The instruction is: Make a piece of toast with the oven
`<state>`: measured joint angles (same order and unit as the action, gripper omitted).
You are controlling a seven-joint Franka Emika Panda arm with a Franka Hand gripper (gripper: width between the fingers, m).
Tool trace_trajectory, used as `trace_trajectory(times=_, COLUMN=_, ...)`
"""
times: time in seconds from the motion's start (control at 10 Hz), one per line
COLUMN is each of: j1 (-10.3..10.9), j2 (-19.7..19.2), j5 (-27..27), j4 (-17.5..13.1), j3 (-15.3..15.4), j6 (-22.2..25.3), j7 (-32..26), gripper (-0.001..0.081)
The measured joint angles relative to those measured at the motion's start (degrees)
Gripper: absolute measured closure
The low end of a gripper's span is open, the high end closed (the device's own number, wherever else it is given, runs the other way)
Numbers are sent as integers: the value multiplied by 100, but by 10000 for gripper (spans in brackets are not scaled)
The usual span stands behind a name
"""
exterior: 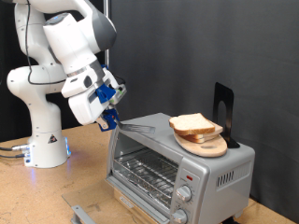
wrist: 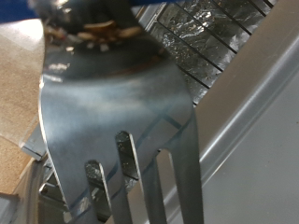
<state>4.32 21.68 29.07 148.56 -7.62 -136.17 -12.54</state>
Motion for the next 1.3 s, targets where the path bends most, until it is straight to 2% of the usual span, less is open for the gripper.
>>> trace_trajectory(times=0.5, j1=54, j2=-243, j5=156, j4=-36, j3=227, j6=-360, j7=140, gripper=443)
trace_trajectory(times=1.3, j1=201, j2=-281, j5=529, j4=-165, j3=356, j6=-378, j7=154, gripper=443)
